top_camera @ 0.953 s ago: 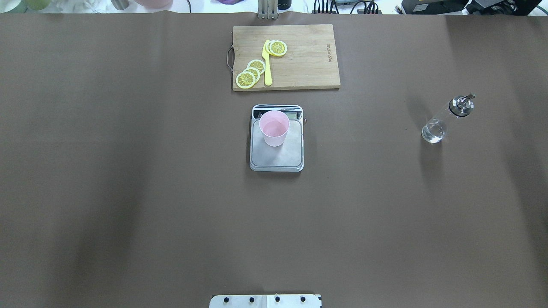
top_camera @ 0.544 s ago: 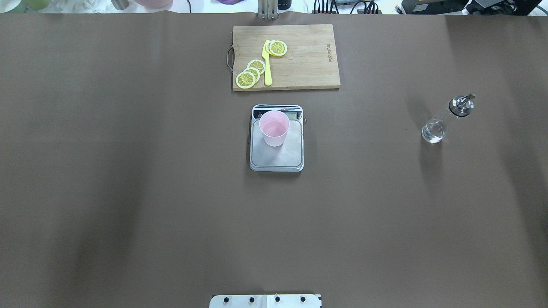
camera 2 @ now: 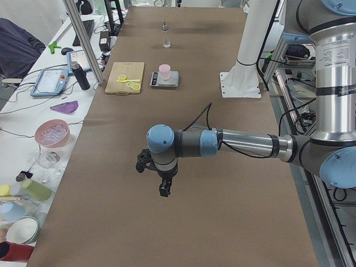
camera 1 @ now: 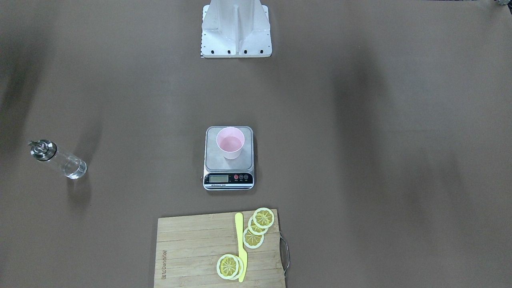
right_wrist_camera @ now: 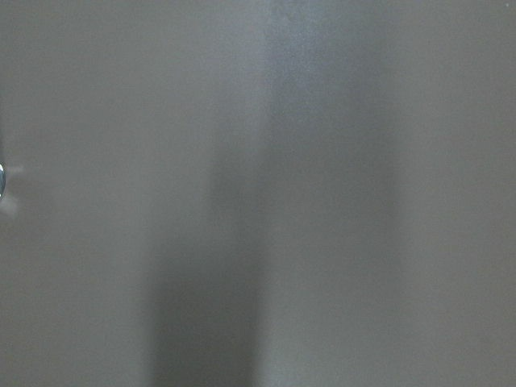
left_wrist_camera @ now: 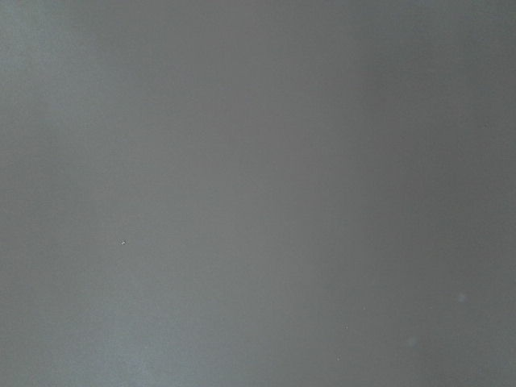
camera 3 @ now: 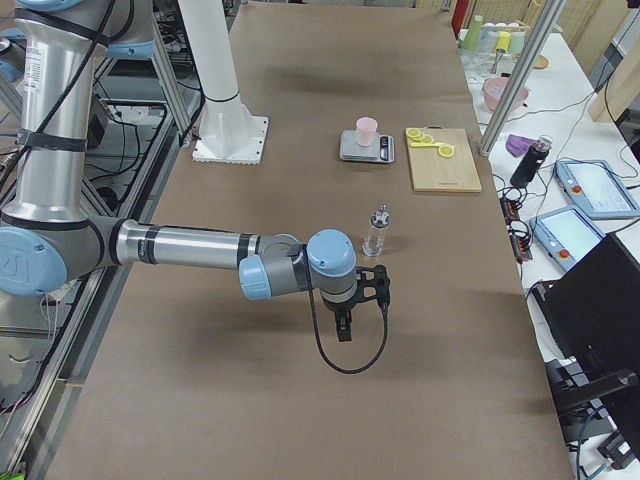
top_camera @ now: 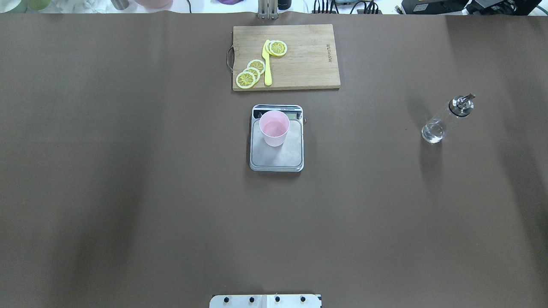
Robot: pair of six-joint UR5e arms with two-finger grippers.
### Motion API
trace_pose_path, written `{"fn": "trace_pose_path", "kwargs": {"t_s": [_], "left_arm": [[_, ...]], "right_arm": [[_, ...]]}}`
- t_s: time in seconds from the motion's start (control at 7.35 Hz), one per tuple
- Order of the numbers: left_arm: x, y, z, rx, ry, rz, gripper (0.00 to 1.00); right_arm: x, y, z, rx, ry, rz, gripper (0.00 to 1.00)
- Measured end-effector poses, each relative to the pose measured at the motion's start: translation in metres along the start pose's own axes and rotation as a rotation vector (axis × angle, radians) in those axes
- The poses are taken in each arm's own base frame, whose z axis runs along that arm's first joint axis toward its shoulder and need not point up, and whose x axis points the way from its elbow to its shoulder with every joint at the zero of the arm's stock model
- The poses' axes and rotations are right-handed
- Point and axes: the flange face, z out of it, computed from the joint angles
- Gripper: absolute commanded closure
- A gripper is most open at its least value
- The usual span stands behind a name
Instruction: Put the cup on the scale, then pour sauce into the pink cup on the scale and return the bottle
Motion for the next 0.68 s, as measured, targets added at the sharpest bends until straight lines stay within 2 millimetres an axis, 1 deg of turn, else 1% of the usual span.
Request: {"fn": "trace_pose_path", "kwargs": {"t_s": [0.68], "left_arm": [[-0.001,0.0011,0.0013,-0.003,0.0,-0.003,0.02]], "right_arm": [[-0.0047,-0.0017,-0.0047,0.01,0.006,-0.011,0.0]]}}
